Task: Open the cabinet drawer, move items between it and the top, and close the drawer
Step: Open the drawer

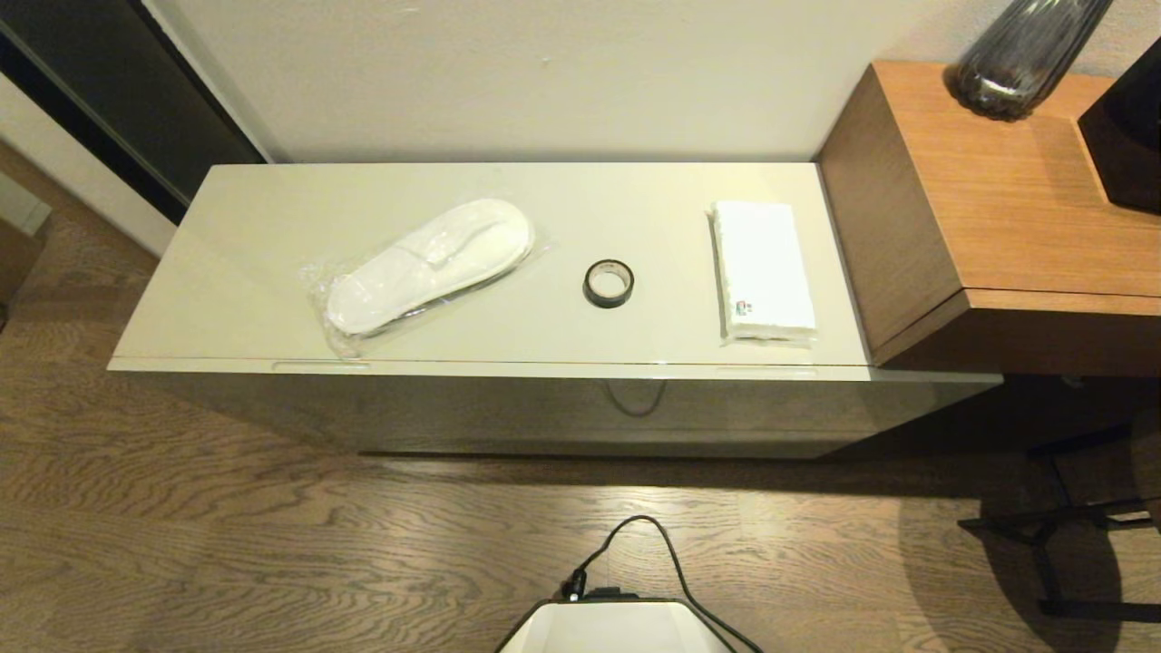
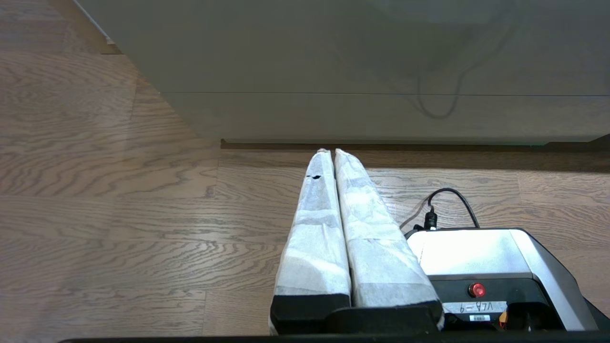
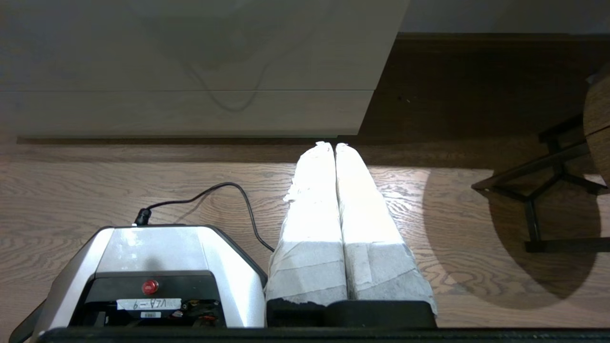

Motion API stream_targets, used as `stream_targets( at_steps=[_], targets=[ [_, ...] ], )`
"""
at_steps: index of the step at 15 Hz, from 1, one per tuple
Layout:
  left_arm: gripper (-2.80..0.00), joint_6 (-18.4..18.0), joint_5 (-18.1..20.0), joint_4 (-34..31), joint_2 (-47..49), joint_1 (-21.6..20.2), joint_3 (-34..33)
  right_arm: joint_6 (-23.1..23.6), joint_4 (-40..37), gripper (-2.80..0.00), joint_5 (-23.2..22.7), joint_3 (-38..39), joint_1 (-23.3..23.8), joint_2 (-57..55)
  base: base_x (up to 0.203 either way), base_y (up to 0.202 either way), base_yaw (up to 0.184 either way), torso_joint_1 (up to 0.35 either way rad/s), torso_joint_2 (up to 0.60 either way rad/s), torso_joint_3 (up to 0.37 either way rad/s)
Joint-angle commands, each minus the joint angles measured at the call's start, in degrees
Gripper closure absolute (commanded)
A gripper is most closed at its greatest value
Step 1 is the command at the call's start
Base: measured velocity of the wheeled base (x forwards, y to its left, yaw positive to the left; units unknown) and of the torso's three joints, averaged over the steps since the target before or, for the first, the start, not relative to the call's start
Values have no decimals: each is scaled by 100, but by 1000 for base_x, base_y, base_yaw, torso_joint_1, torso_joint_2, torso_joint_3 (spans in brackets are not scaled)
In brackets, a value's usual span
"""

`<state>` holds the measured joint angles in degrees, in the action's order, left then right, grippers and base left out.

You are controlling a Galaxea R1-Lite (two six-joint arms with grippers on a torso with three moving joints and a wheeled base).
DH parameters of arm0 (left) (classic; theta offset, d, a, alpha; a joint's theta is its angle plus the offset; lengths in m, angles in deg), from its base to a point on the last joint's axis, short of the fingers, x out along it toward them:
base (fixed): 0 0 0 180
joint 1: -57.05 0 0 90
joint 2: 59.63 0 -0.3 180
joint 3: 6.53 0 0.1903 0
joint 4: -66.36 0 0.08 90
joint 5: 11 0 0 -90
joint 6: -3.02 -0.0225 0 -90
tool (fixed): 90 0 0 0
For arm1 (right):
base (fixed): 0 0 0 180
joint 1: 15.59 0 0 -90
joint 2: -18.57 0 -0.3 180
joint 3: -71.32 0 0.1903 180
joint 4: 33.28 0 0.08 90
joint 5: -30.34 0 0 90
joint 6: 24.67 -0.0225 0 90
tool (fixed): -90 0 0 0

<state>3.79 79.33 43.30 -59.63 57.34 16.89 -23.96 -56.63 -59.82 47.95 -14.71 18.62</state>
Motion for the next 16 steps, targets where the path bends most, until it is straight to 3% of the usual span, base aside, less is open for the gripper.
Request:
stream_targets(
  at_steps=[1, 16],
  targets=[
    [0, 2, 2, 5, 0, -3, 4, 0, -2, 0, -2, 9, 0, -5, 0, 0, 0, 0, 0, 0],
    [0, 2, 2, 5, 0, -3, -5, 26, -11, 0, -2, 9, 0, 4, 0, 0, 0, 0, 0, 0]
  ],
)
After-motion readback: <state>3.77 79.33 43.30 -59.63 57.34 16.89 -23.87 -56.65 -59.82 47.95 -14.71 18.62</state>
